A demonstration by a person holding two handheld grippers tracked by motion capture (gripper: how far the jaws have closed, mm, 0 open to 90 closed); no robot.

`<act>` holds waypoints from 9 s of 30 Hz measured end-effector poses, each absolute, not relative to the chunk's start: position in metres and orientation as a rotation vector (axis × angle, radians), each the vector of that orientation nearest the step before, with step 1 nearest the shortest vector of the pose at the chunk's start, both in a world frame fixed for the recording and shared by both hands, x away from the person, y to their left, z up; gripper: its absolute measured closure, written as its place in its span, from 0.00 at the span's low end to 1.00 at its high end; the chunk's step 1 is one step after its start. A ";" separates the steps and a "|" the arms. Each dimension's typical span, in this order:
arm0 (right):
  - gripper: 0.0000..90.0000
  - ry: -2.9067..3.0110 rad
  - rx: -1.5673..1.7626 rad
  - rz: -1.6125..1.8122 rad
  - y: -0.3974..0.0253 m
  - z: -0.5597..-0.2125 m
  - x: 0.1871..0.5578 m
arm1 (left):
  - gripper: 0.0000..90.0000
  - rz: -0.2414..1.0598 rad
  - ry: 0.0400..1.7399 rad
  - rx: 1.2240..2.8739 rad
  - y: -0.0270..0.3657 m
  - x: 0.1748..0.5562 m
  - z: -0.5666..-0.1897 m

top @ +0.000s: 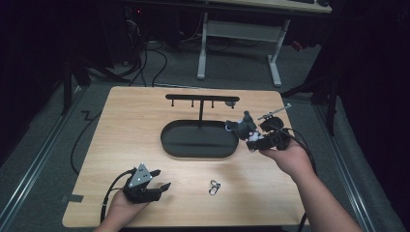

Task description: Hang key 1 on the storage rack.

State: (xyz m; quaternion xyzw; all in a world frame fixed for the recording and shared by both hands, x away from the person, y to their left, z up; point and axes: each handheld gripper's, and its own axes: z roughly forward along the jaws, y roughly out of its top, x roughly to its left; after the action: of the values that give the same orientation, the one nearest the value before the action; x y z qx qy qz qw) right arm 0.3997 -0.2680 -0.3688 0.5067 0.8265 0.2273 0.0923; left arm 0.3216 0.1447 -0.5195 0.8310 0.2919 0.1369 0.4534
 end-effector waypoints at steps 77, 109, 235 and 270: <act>0.51 2.370 1.585 0.636 -0.241 -0.417 0.449 | 0.43 0.348 0.710 2.104 0.142 0.321 -0.523; 0.55 2.417 1.447 0.833 -0.241 -0.437 0.387 | 0.43 0.329 0.717 2.104 0.140 0.322 -0.523; 0.71 2.268 1.389 0.904 -0.279 -0.519 0.269 | 0.43 0.326 0.713 2.122 0.141 0.314 -0.523; 0.91 2.297 1.357 0.943 -0.262 -0.518 0.283 | 0.43 0.328 0.728 2.128 0.145 0.313 -0.524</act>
State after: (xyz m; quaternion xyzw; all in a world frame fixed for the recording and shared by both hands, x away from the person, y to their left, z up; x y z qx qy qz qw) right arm 0.2834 -0.2618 -0.5185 0.4738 0.8018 0.3293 0.1555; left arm 0.3126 0.1448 -0.5243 0.8494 0.2905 0.1311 0.4206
